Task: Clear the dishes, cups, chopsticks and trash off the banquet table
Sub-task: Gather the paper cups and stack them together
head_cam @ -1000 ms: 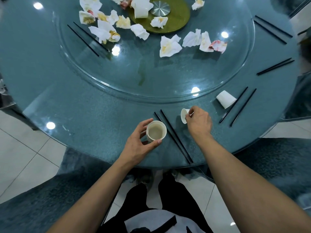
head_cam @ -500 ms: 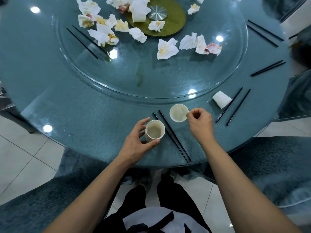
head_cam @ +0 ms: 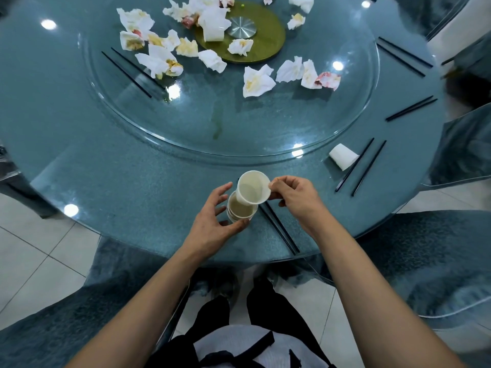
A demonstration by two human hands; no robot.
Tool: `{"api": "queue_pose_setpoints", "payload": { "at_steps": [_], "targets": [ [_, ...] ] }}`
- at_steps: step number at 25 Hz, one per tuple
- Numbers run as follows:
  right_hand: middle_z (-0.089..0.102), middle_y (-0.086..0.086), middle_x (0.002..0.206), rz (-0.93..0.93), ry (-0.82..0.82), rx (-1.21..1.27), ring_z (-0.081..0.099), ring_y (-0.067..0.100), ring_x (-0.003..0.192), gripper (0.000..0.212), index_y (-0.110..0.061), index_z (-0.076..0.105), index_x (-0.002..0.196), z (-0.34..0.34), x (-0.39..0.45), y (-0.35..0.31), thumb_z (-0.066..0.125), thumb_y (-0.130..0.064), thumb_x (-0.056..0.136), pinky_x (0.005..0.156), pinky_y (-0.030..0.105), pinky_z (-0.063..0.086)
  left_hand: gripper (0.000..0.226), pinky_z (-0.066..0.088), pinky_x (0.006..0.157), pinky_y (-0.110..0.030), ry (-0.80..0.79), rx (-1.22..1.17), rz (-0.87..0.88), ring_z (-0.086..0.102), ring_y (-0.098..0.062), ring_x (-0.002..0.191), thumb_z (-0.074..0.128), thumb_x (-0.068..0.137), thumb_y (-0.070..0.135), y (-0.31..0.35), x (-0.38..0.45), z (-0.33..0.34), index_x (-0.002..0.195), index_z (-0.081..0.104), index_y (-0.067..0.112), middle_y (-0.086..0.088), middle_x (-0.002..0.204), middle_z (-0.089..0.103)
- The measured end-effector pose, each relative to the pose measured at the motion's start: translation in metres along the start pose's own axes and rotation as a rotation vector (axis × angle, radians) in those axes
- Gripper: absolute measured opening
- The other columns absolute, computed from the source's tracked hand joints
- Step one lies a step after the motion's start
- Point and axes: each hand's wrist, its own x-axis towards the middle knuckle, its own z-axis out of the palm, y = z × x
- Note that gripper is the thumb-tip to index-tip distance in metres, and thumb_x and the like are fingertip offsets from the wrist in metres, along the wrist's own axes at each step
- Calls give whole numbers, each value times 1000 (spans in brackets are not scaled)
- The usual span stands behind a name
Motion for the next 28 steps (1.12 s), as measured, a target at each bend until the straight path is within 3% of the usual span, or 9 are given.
{"api": "queue_pose_setpoints", "payload": {
  "at_steps": [5,8,11,17,22,26,28],
  "targets": [
    [68,0,71,18,-1,-135,62,1,55,12,-13,69,81,9,0,3,68,-10,93,51,8,43,84,55,97,-31,5,33,65,50,-8,132,89,75,37,8,-4,-5,141,41,58,10,145,48],
    [68,-5,70,-5,-7,-266,61,4,63,12,-18,71,79,11,3,10,72,-17,91,64,17,50,77,55,97,-36,-4,56,94,50,-10,132,86,76,41,11,-4,-7,139,45,57,21,145,50],
    [68,-4,75,-32,12,-283,62,9,72,11,-20,69,80,14,4,22,76,-16,88,78,31,56,64,56,99,-42,-8,79,109,53,-12,131,84,80,40,9,-2,-5,135,53,50,18,141,55],
    [72,0,84,-56,44,-283,65,9,78,11,-18,71,86,15,9,35,82,-18,84,78,25,56,59,54,99,-36,31,197,86,53,-8,126,80,85,35,1,3,-8,136,54,48,19,138,56],
    [70,-6,77,-68,60,-253,62,-4,66,13,-21,70,82,14,11,45,83,-21,83,67,15,51,59,54,96,-31,22,233,99,53,-5,125,80,85,37,0,4,-9,135,52,50,23,137,55],
    [69,-3,75,-25,92,-229,64,13,71,11,-23,70,81,7,16,48,79,-21,86,79,37,57,62,56,96,-35,27,268,125,53,-4,126,82,81,39,0,6,-8,133,51,48,26,135,55],
    [69,-3,75,-21,99,-222,64,15,71,10,-24,70,81,3,18,48,78,-21,87,79,38,57,71,55,95,-31,28,233,114,53,-1,125,86,75,41,-2,6,-4,134,48,49,30,131,54]
  ]
}}
